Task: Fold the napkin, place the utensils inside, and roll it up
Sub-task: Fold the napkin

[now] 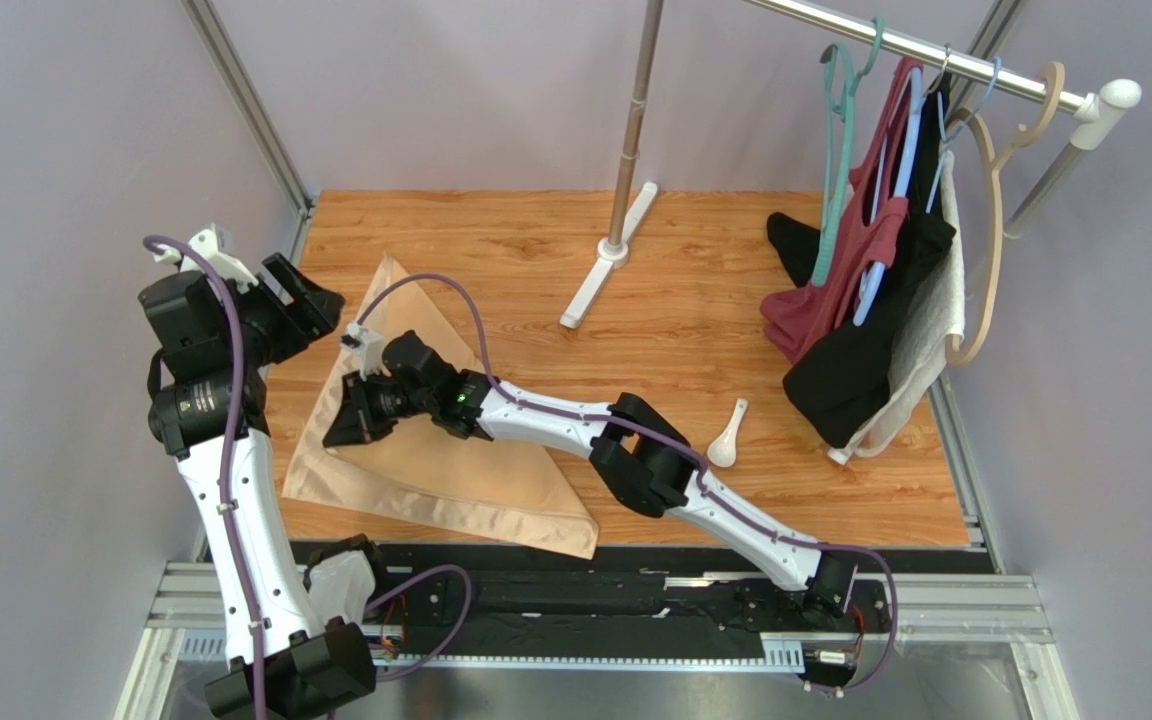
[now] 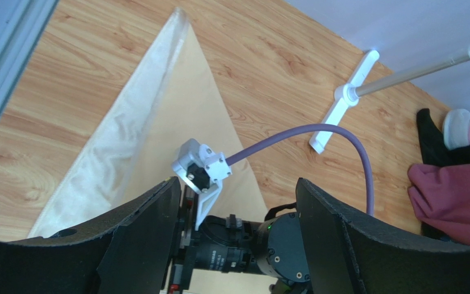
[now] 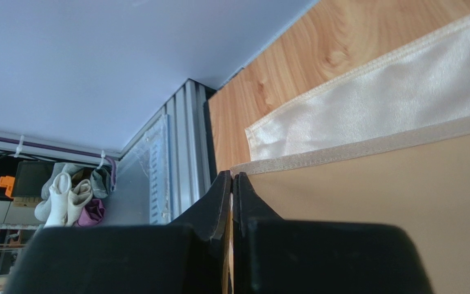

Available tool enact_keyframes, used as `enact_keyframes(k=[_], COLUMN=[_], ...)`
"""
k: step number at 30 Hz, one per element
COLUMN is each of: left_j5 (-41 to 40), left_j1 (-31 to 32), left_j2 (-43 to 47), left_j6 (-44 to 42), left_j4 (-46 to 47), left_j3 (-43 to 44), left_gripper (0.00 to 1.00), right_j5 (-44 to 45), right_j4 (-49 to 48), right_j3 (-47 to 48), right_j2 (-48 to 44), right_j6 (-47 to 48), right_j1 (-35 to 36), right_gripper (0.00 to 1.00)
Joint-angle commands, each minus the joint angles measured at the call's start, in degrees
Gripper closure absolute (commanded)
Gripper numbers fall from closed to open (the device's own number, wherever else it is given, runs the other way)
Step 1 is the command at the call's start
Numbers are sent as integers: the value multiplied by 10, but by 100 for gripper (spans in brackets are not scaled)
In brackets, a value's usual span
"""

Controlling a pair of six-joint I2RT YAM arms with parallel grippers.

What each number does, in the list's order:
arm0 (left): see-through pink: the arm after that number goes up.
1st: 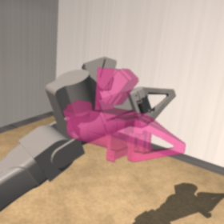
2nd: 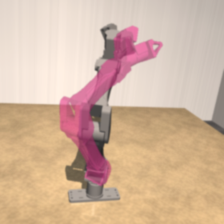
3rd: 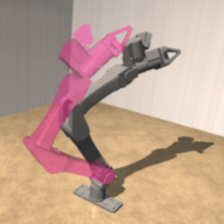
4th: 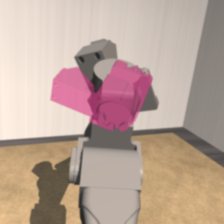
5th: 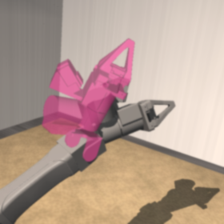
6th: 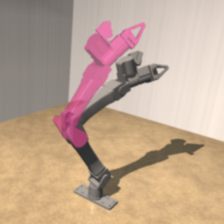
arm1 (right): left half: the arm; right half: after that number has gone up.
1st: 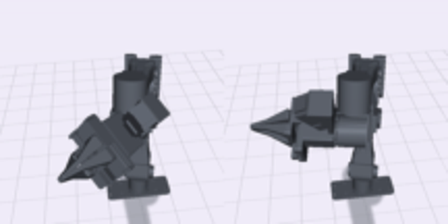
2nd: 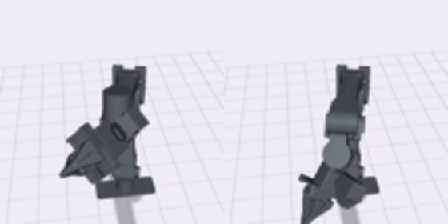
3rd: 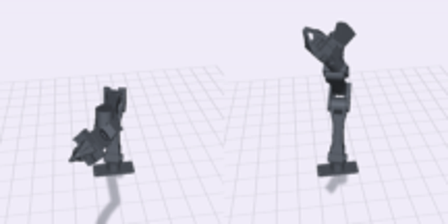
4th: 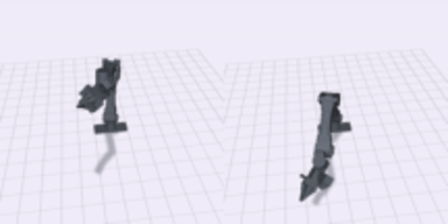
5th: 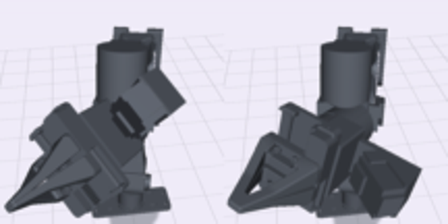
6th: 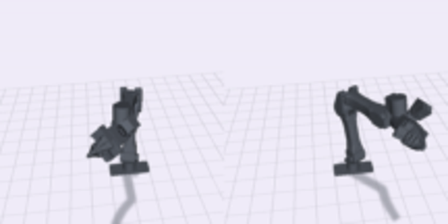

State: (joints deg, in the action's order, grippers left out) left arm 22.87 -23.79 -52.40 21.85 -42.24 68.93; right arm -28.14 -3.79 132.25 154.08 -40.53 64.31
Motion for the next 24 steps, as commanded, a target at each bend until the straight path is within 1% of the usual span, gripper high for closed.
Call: enact_keyframes(k=[1, 5, 8, 9, 10, 11, 12, 13, 14, 15, 16, 18, 19, 20, 22, 24], left_j5=[39, 49, 46, 45, 45, 45, 45, 46, 45, 45, 45, 47, 51, 50, 48, 45], left_j1=[-3, -4, -3, -4, -3, -3, -3, -4, -4, -4, -3, -4, -4, -2, -2, -1], left_j2=[10, 10, 9, 8, 6, 6, 5, 4, 3, 1, -4, -9, -9, -9, -4, -6], left_j6=[17, 20, 18, 16, 14, 14, 14, 16, 17, 17, 15, 4, -7, -10, -16, -17], left_j4=[14, 19, 22, 21, 21, 22, 24, 28, 31, 37, 40, 49, 54, 60, 84, 98], left_j3=[-1, -6, -8, -7, -7, -5, -7, -8, -11, -12, -13, -18, -23, -33, -46, -56], left_gripper=[21, 21, 21, 21, 21, 21, 21, 21, 21, 21, 21, 21, 21, 21, 22, 22], right_j5=[-17, -17, -17, -17, -16, -13, -3, 2, 8, 20, 26, 44, 51, 57, 62, 56], right_j4=[-25, -30, -23, -11, -8, -3, -5, -9, -11, -13, -11, -10, -9, -6, 4, 35], right_j3=[81, 73, 50, 18, -1, -30, -59, -126, -157, -185, -246, -305, -333, -382, -420, -445], right_j2=[30, 23, 2, -10, -22, -37, -78, -98, -124, -168, -196, -244, -294, -315, -364, -379], right_j6=[5, 12, 26, 32, 41, 60, 69, 77, 86, 105, 114, 142, 155, 164, 189, 206], right_j1=[16, 15, 12, 10, 3, -1, -6, -18, -26, -34, -52, -70, -90, -101, -131, -151], right_gripper=[100, 100, 60, 17, 11, 8, 7, 7, 6, 6, 6, 6, 6, 6, 7, 9])
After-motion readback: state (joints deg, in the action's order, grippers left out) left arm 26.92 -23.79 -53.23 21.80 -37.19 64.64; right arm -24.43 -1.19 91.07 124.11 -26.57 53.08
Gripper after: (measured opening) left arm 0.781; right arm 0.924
